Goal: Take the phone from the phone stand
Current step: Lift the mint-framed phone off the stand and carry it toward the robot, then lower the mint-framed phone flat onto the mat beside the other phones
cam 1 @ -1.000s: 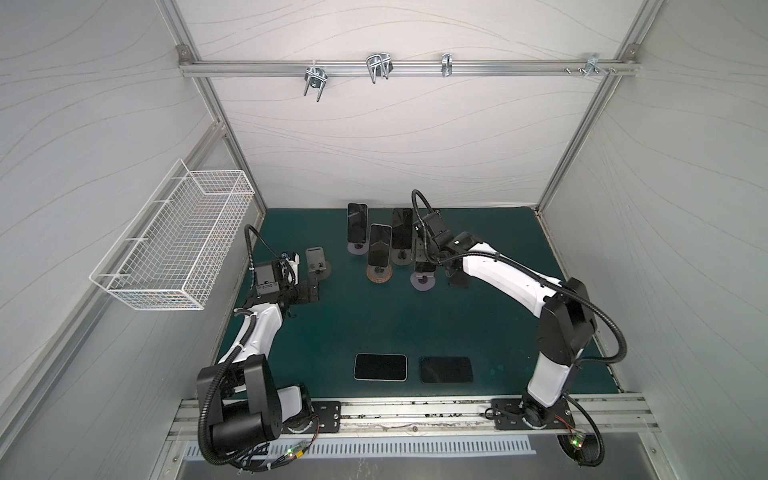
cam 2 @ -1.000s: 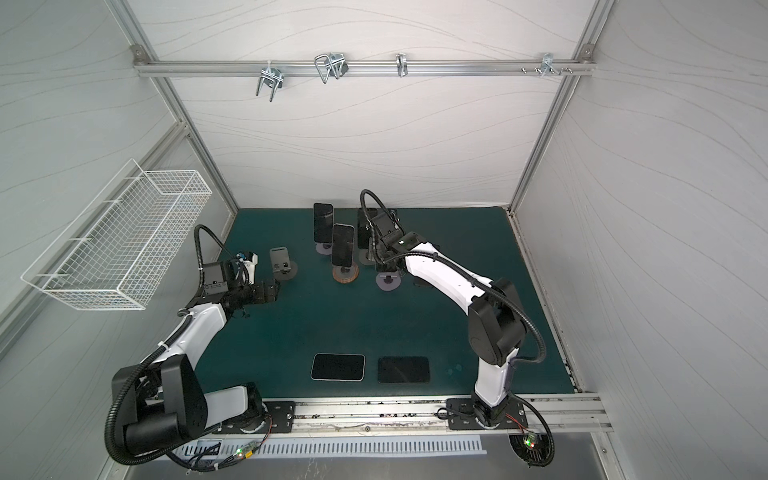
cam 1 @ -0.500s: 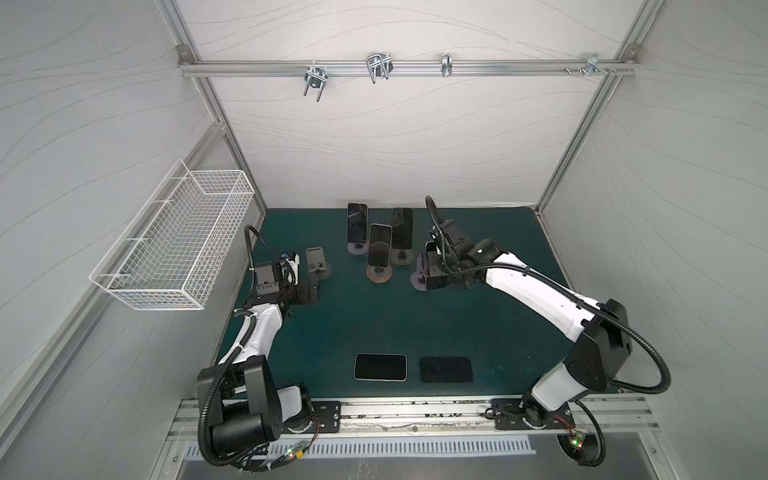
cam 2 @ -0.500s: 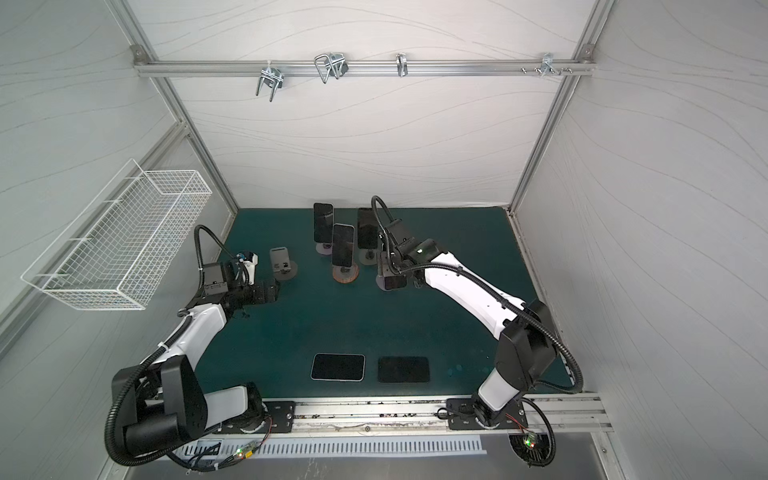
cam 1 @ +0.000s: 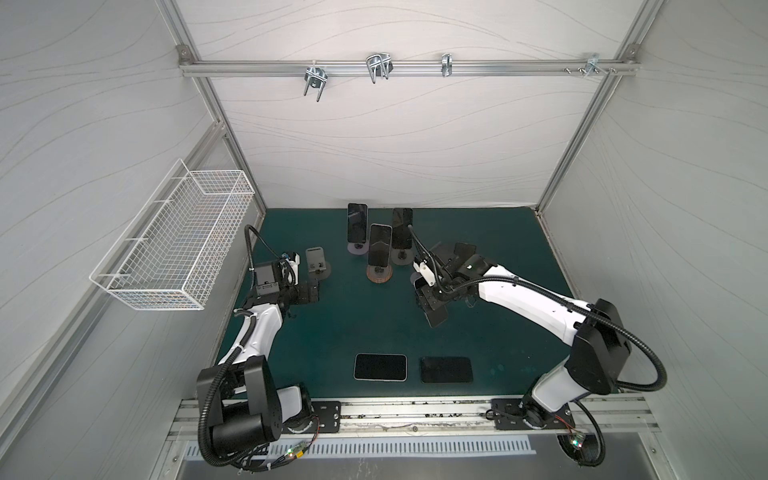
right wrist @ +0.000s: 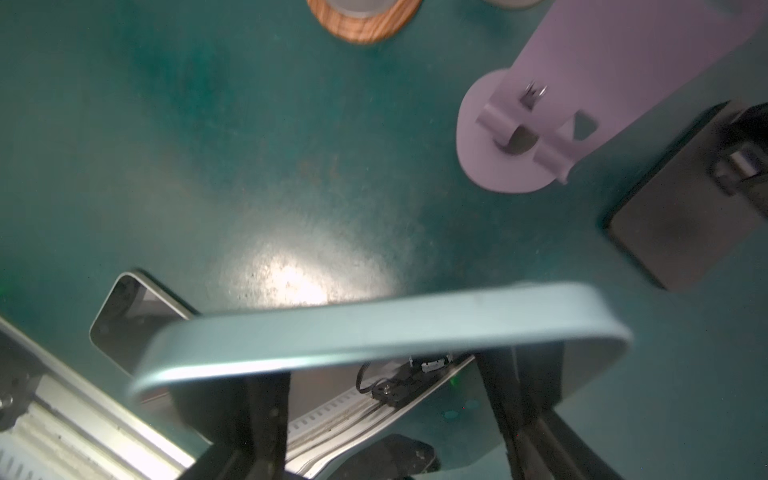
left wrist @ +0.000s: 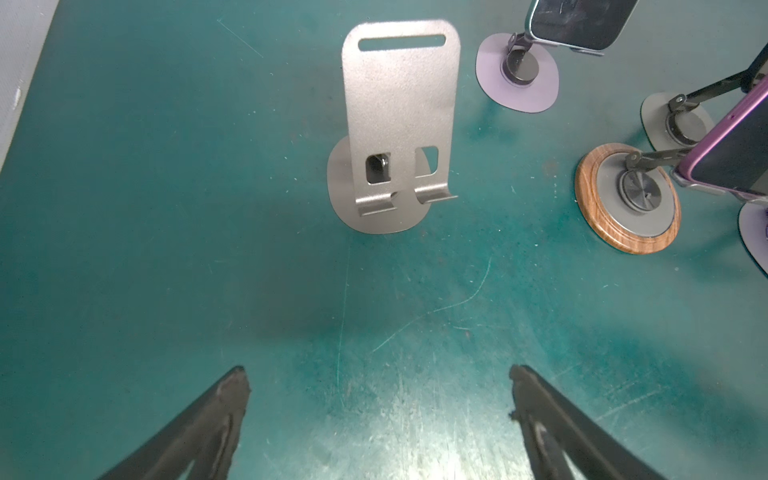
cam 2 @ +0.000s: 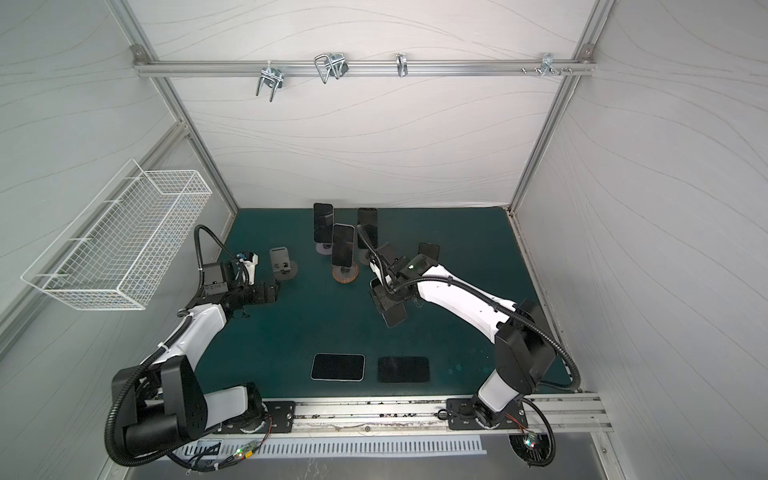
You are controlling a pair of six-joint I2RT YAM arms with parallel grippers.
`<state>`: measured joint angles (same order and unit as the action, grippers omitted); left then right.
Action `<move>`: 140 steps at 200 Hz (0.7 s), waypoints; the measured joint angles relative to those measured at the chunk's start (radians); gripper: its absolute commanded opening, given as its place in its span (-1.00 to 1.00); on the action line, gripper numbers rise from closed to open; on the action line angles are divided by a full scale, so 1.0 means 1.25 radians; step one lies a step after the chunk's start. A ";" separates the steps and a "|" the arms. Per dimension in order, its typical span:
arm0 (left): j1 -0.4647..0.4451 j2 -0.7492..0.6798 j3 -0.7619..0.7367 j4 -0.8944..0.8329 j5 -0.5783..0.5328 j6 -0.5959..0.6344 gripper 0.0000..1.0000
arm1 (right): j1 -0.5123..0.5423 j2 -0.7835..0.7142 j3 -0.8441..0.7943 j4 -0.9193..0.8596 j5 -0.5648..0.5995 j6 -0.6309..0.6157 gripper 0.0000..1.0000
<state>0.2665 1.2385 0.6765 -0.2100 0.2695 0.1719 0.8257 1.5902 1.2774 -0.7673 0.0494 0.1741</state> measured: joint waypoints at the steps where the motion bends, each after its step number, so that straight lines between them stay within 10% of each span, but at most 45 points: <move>1: 0.000 0.000 0.000 0.000 0.000 0.000 0.99 | 0.000 0.000 0.000 0.000 -0.001 0.000 0.20; 140: 0.000 0.000 0.000 0.000 0.000 0.000 0.99 | 0.005 0.107 -0.082 -0.022 -0.005 -0.068 0.19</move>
<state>0.2665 1.2385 0.6765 -0.2100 0.2695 0.1722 0.8314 1.7241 1.1751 -0.7948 0.0425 0.0887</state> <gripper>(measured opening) 0.996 0.746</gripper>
